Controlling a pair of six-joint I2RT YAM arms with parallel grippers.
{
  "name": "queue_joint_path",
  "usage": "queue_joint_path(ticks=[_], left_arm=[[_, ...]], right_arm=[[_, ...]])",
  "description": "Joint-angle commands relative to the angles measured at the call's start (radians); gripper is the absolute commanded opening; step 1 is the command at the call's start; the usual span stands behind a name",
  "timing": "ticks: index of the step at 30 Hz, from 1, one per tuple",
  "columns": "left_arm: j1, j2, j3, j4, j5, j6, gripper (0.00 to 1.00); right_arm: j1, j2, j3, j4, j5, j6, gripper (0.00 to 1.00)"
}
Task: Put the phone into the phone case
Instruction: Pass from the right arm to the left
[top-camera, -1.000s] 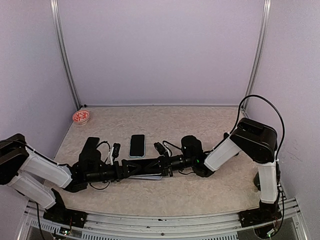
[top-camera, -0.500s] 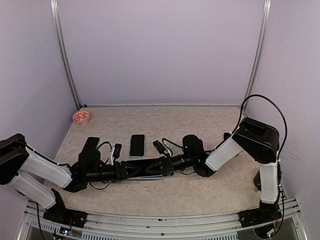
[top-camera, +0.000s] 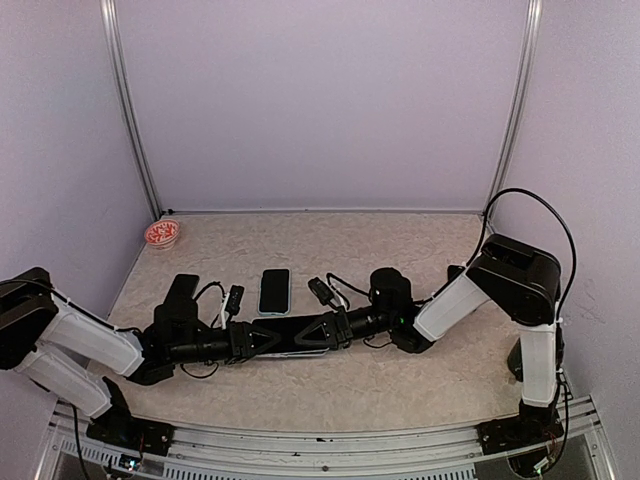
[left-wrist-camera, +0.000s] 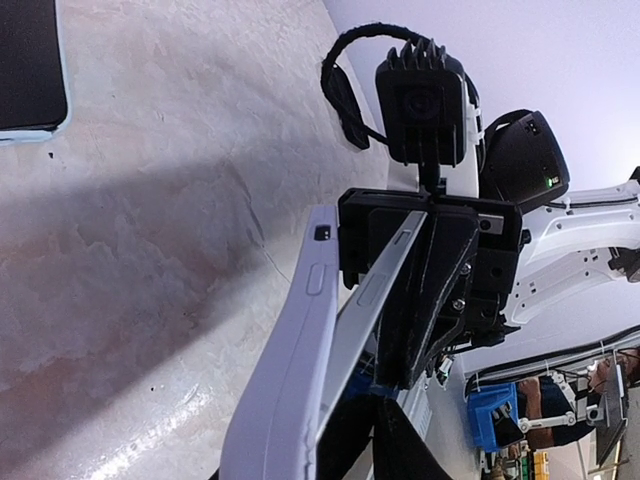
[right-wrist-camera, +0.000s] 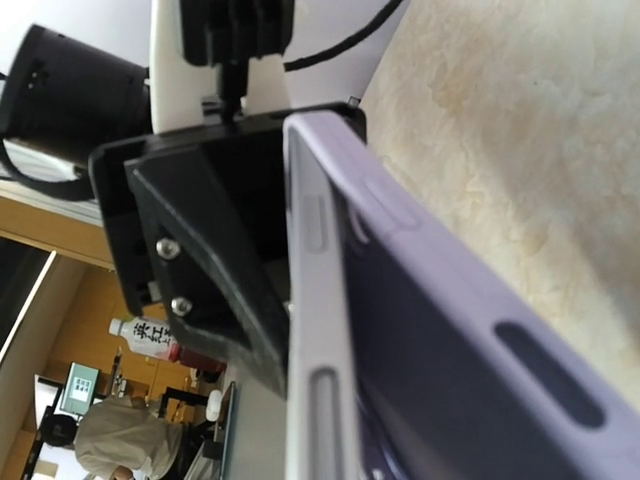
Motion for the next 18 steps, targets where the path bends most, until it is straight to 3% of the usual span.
queue_joint_path(ticks=[1,4,6,12,18], left_arm=[[-0.017,-0.012,0.022,0.105,0.042,0.03,0.07],[-0.017,-0.016,0.024,0.105,0.049,0.031,0.01],[-0.017,-0.022,0.025,0.102,0.048,0.031,0.0],[-0.018,-0.052,0.024,0.086,0.044,0.033,0.0],[-0.016,-0.092,0.041,0.014,0.021,0.055,0.0]], right_arm=[[0.019,0.0,0.0,-0.022,0.007,0.011,0.03],[0.017,-0.003,-0.002,-0.022,0.002,0.011,0.23],[0.011,-0.014,-0.011,-0.028,0.004,0.004,0.31],[-0.008,-0.081,-0.042,-0.088,0.013,-0.03,0.44],[-0.022,-0.18,-0.039,-0.253,0.03,-0.113,0.49]])
